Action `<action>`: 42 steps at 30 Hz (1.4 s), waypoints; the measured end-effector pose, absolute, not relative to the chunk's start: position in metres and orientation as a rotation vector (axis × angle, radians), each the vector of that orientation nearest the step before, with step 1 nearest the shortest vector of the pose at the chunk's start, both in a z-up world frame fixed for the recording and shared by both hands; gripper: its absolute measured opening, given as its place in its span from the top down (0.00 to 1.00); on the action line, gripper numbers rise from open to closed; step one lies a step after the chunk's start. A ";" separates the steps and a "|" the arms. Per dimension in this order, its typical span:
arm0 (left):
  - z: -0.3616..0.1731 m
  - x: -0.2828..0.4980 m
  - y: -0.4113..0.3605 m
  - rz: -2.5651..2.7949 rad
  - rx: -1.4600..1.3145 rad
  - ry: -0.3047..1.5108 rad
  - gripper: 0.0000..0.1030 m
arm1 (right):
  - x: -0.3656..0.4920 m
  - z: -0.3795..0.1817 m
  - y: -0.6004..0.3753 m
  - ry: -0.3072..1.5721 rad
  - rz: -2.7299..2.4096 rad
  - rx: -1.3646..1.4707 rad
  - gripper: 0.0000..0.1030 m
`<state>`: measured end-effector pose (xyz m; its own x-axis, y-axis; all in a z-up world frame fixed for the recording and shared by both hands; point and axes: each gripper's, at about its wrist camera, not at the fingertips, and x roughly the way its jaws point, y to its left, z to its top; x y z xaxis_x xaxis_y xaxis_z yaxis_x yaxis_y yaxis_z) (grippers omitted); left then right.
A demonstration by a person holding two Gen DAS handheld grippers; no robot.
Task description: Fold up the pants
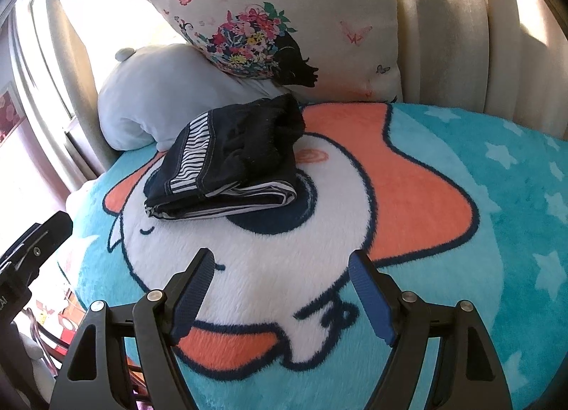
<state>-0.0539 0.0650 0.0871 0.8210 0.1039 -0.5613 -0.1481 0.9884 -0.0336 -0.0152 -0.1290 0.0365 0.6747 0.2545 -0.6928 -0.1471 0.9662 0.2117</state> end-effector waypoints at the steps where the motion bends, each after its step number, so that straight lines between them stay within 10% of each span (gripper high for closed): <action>1: 0.088 -0.054 0.065 0.132 -0.075 0.588 0.11 | -0.015 0.036 -0.129 0.799 0.226 0.140 0.20; 42: 0.046 -0.032 0.077 0.074 -0.169 0.731 0.05 | -0.006 0.021 -0.103 0.806 0.218 0.007 0.20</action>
<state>-0.0318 0.0770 0.0464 0.7424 0.0085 -0.6699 -0.1263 0.9838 -0.1274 -0.0062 -0.1027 0.0208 0.6709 0.1964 -0.7150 -0.1914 0.9775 0.0890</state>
